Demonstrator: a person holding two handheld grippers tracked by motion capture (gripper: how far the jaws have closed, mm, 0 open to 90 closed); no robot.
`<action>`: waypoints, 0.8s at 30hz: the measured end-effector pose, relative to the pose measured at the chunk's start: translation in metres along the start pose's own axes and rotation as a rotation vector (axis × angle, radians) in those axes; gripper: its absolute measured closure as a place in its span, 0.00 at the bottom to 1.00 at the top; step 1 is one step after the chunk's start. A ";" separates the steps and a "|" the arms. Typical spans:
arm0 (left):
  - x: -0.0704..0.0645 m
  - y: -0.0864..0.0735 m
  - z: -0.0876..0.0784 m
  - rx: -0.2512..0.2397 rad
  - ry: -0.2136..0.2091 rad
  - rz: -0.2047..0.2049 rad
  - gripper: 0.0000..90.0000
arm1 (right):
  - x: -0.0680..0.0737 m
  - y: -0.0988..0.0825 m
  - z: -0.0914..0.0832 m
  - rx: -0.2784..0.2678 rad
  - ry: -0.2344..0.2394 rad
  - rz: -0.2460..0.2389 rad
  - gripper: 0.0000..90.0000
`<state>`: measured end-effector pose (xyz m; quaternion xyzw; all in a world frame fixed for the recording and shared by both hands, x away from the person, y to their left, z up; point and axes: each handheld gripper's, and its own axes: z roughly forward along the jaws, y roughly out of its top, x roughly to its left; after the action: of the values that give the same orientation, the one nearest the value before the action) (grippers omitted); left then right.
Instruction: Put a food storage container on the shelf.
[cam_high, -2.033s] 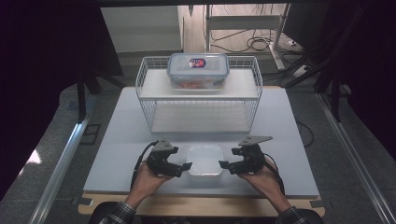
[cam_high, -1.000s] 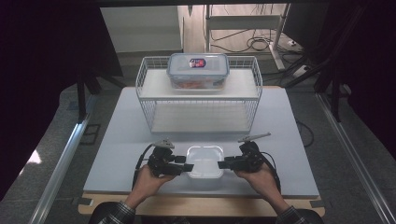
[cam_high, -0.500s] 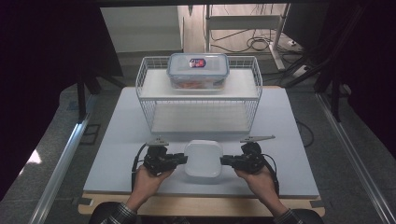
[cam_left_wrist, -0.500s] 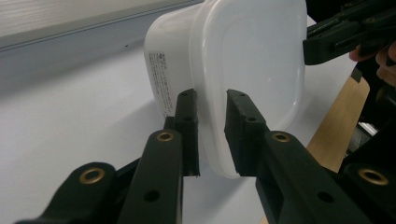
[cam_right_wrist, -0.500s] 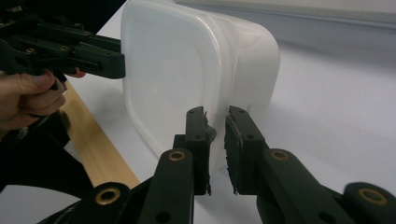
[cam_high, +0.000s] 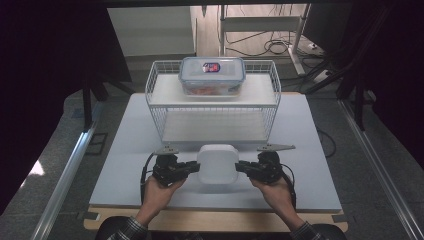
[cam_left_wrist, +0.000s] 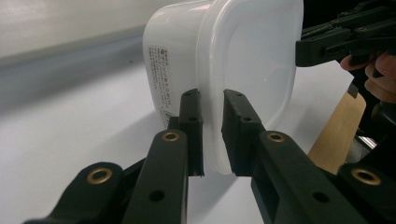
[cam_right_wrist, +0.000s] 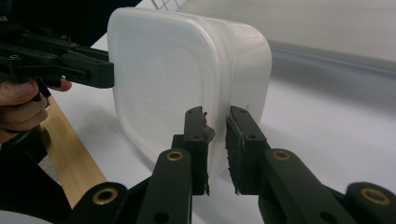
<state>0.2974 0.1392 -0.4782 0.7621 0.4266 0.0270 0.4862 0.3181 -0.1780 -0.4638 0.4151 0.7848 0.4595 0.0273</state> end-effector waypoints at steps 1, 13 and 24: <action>0.000 0.002 -0.002 -0.003 0.001 0.005 0.88 | 0.001 0.002 -0.001 -0.005 0.001 -0.002 0.87; -0.009 0.046 -0.027 -0.071 0.036 0.076 0.88 | 0.013 0.044 -0.019 -0.093 -0.005 -0.075 0.87; -0.013 0.086 -0.047 -0.126 0.059 0.117 0.88 | 0.024 0.086 -0.035 -0.157 -0.023 -0.130 0.87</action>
<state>0.3214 0.1500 -0.3831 0.7527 0.3929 0.1044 0.5179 0.3411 -0.1659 -0.3714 0.3649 0.7713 0.5122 0.0985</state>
